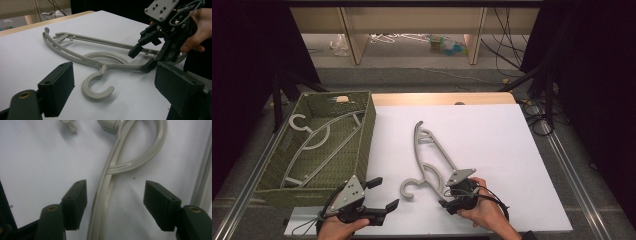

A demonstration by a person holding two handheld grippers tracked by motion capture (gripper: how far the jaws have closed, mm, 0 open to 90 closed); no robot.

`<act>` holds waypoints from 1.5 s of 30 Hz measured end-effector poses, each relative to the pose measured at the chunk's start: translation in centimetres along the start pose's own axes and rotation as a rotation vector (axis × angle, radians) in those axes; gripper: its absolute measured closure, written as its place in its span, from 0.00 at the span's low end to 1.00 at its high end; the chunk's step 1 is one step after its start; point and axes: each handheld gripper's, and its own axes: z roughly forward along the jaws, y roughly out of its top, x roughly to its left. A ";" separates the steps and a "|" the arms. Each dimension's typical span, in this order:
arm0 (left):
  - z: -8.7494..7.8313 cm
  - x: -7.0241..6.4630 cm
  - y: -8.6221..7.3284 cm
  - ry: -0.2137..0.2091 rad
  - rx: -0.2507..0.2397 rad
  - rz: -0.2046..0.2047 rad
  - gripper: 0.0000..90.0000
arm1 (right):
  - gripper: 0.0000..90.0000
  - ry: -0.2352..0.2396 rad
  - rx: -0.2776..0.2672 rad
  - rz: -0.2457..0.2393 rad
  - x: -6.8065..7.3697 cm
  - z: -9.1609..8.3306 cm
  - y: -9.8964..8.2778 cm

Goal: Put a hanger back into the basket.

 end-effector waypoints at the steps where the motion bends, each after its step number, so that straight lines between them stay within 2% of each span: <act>1: 0.1 0.2 0.0 -0.012 -0.007 0.025 0.18 | 0.43 0.008 0.018 0.005 0.1 0.1 0.1; 3: 0.1 0.2 0.1 -0.010 -0.003 0.016 0.18 | 0.47 0.022 0.038 -0.003 0.1 0.4 0.4; 4: 0.1 0.1 0.0 0.000 0.004 -0.005 0.18 | 0.49 0.023 0.049 -0.003 0.2 0.7 0.5; 6: 0.1 0.2 -0.1 0.004 0.008 -0.007 0.18 | 0.52 0.038 0.077 -0.002 0.3 0.8 0.9; 7: 0.0 0.4 0.0 0.001 0.004 0.013 0.18 | 0.54 0.039 0.091 0.002 0.4 1.0 1.1; 8: 0.0 0.2 0.0 0.004 -0.001 -0.017 0.18 | 0.55 0.037 0.096 -0.002 0.4 1.1 1.4; 10: 0.1 0.3 0.0 0.001 0.005 -0.009 0.18 | 0.58 0.034 0.123 -0.006 0.5 1.5 2.0; 12: 0.2 0.3 -0.1 0.000 0.011 -0.011 0.18 | 0.62 0.007 0.162 -0.017 0.6 1.7 2.5; 13: 0.2 0.3 -0.1 0.000 0.009 -0.014 0.19 | 0.67 0.005 0.172 -0.027 0.6 1.8 2.6; 14: 0.2 0.3 -0.1 -0.001 0.007 -0.015 0.19 | 0.72 0.006 0.171 -0.037 0.5 1.7 2.7; 17: 0.3 0.3 -0.1 0.002 0.017 -0.008 0.19 | 0.80 0.027 0.169 -0.026 0.4 1.5 2.5; 19: 0.2 0.4 -0.1 -0.009 -0.001 -0.013 0.19 | 0.82 0.016 0.174 -0.018 0.4 1.4 2.5; 20: 0.1 0.4 0.0 0.001 0.007 -0.010 0.19 | 0.83 0.017 0.182 -0.010 0.4 1.3 2.5; 24: 0.0 0.4 0.0 0.001 0.007 -0.011 0.19 | 0.85 0.011 0.166 -0.022 0.4 0.1 2.7; 27: 0.1 0.4 0.0 0.003 0.005 -0.006 0.19 | 0.87 -0.022 0.157 -0.068 0.4 -1.3 2.7; 30: 0.0 0.5 0.1 0.006 -0.008 -0.005 0.19 | 0.89 -0.038 0.149 -0.082 -0.1 -2.6 2.3; 33: -0.1 0.5 0.1 0.013 -0.001 0.002 0.20 | 0.91 -0.059 0.113 -0.087 -0.9 -4.0 1.7; 37: 0.0 0.5 0.2 0.020 -0.003 0.015 0.20 | 0.91 -0.071 0.066 -0.122 -1.4 -6.0 1.5; 38: 0.0 0.5 0.2 0.020 -0.003 0.022 0.20 | 0.91 -0.070 0.057 -0.146 -1.5 -6.2 1.6; 41: 0.1 0.4 0.2 0.035 0.003 0.048 0.21 | 0.91 -0.018 0.032 -0.178 -1.4 -6.6 1.5; 43: 0.3 0.5 0.4 0.027 -0.004 0.055 0.30 | 0.92 0.010 0.026 -0.197 -1.0 -6.5 1.4; 45: 0.9 0.4 0.6 0.023 0.011 0.088 0.32 | 0.92 0.022 0.031 -0.240 -0.7 -6.3 1.4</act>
